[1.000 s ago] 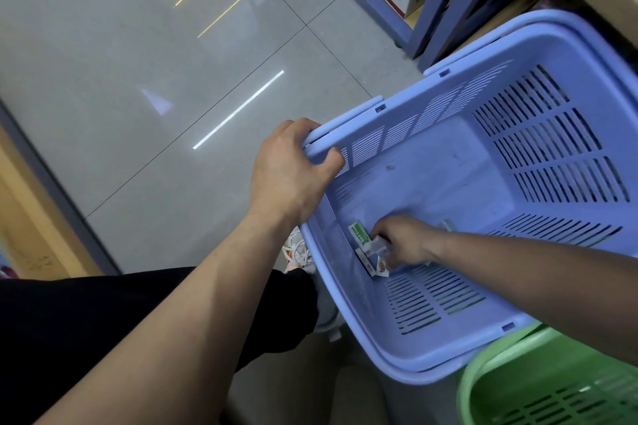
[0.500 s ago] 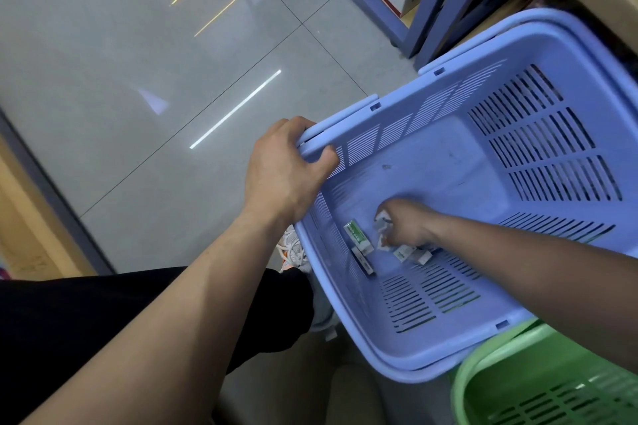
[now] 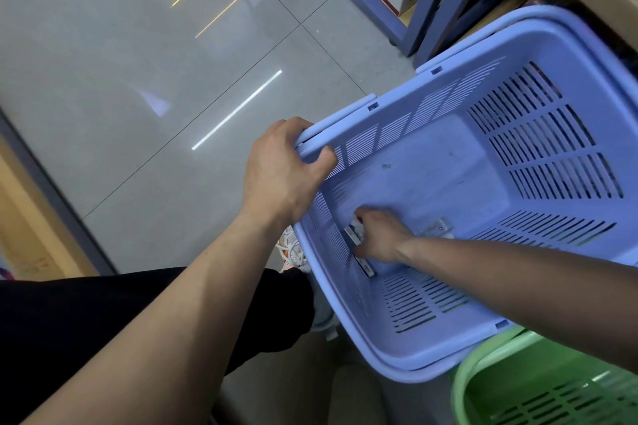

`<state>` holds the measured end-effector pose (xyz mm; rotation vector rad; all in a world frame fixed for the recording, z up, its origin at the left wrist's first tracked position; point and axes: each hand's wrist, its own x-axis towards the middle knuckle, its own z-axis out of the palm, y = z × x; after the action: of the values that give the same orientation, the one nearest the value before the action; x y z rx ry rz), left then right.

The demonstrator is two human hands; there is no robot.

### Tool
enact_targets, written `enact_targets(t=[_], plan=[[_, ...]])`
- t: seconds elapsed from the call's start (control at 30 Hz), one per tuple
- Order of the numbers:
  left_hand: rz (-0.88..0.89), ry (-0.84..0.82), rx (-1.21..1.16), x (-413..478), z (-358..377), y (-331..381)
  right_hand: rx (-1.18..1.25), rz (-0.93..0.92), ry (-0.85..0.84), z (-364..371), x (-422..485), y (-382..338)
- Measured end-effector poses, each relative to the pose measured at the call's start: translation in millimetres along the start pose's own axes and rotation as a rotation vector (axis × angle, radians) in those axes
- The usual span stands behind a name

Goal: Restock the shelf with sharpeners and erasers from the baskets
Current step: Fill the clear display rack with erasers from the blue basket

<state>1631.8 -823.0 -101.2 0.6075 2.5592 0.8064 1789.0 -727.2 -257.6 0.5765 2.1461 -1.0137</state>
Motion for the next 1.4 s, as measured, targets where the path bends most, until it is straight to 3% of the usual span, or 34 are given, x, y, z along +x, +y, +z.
enact_targets(t=[0.4,0.67,0.8,1.13,1.4], plan=[[-0.017,-0.005,-0.008,0.1,0.5,0.3,0.021,-0.077,-0.179,-4.5,1.1,5.5],[-0.027,-0.008,-0.006,0.0,-0.3,0.0,-0.122,-0.059,-0.369,-4.2,-5.6,5.5],[-0.031,-0.015,-0.011,0.3,0.3,-1.4,-0.077,-0.069,-0.372,-4.0,-5.8,7.7],[-0.023,-0.041,0.041,-0.4,-4.1,2.2,0.279,-0.062,-0.053,-75.0,-12.7,-21.6],[0.129,-0.043,0.301,-14.9,-29.5,21.8,0.705,-0.107,0.286,-143.1,-132.9,-31.5]])
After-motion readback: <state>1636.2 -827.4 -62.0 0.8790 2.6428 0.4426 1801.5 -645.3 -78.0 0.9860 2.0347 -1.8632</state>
